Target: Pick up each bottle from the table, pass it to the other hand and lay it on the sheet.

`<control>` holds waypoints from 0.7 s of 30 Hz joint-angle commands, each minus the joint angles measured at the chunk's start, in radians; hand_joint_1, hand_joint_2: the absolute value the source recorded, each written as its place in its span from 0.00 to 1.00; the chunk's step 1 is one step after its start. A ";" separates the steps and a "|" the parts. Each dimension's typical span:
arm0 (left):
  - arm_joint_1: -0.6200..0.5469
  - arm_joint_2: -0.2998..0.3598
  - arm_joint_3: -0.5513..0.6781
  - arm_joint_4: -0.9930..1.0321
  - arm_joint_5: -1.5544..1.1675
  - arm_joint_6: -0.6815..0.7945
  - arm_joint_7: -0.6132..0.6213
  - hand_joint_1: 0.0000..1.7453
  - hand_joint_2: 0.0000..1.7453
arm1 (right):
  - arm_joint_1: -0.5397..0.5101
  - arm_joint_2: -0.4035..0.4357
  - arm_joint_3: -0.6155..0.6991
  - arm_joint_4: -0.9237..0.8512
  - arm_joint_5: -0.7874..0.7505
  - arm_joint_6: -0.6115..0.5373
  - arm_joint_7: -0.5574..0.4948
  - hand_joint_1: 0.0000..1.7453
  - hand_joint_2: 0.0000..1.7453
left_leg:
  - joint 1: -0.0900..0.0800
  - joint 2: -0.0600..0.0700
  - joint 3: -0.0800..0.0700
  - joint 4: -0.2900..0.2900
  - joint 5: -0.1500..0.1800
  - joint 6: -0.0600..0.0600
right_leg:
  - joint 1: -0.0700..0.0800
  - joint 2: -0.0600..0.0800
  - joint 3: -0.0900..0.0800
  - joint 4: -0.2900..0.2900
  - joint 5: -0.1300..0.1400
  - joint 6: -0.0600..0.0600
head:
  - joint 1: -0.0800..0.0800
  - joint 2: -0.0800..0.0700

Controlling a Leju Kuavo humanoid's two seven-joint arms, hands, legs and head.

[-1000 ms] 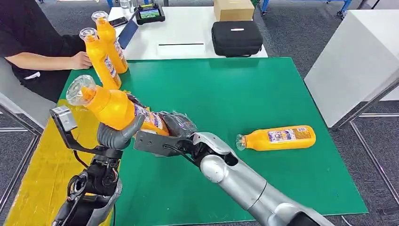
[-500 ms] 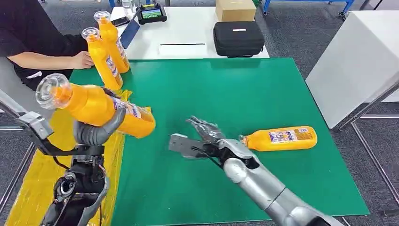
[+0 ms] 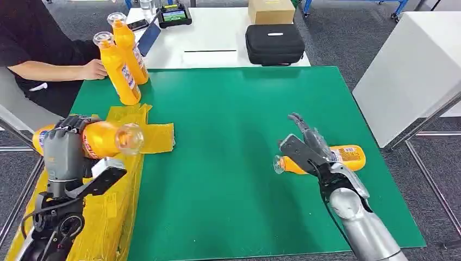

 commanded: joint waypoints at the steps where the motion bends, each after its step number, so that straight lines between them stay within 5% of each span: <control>1: -0.063 0.098 -0.078 0.339 -0.166 -0.174 0.060 1.00 1.00 | 0.093 -0.123 -0.140 -0.218 -0.030 0.037 -0.074 0.00 0.00 | -0.001 -0.004 0.002 -0.001 0.001 -0.001 | -0.001 -0.003 0.003 0.000 -0.001 -0.001 | 0.000 0.000; 8: -0.067 0.096 -0.081 0.338 -0.166 -0.177 0.061 1.00 1.00 | 0.093 -0.117 -0.137 -0.217 -0.029 0.035 -0.074 0.00 0.00 | 0.000 0.002 0.004 -0.001 -0.001 -0.002 | 0.000 0.003 0.004 0.000 -0.001 -0.001 | 0.000 0.000; 15: -0.106 0.053 -0.188 0.532 -0.035 -0.341 -0.008 1.00 1.00 | 0.185 -0.158 -0.178 -0.284 -0.001 0.022 -0.082 0.00 0.00 | -0.001 -0.001 0.006 -0.002 0.000 -0.002 | -0.001 0.000 0.006 -0.002 -0.002 -0.001 | 0.000 0.000; 16: -0.132 0.043 -0.215 0.563 -0.036 -0.372 0.000 0.00 1.00 | 0.194 -0.155 -0.183 -0.289 0.007 0.022 -0.077 0.00 0.00 | -0.001 -0.001 0.004 -0.002 0.000 -0.002 | -0.001 0.000 0.004 -0.001 -0.001 -0.001 | 0.000 0.000; 18: -0.166 0.027 -0.238 0.595 -0.010 -0.423 0.000 0.00 1.00 | 0.212 -0.152 -0.193 -0.298 0.017 0.024 -0.070 0.00 0.00 | 0.000 -0.002 0.004 -0.002 0.000 -0.002 | -0.001 -0.001 0.004 -0.001 -0.001 -0.001 | 0.000 0.000; 19: -0.179 0.020 -0.241 0.610 -0.003 -0.439 0.010 0.00 0.00 | 0.227 -0.148 -0.199 -0.306 0.022 0.025 -0.068 0.00 0.00 | 0.000 -0.002 0.004 -0.001 0.000 -0.002 | -0.001 -0.001 0.004 -0.001 -0.001 -0.001 | 0.000 0.000; 21: -0.182 0.009 -0.234 0.603 0.027 -0.435 -0.002 0.00 0.00 | 0.249 -0.152 -0.209 -0.320 0.041 0.031 -0.062 0.00 0.00 | 0.000 -0.002 0.004 -0.001 0.000 -0.002 | -0.001 -0.001 0.004 -0.001 -0.001 -0.001 | 0.000 0.000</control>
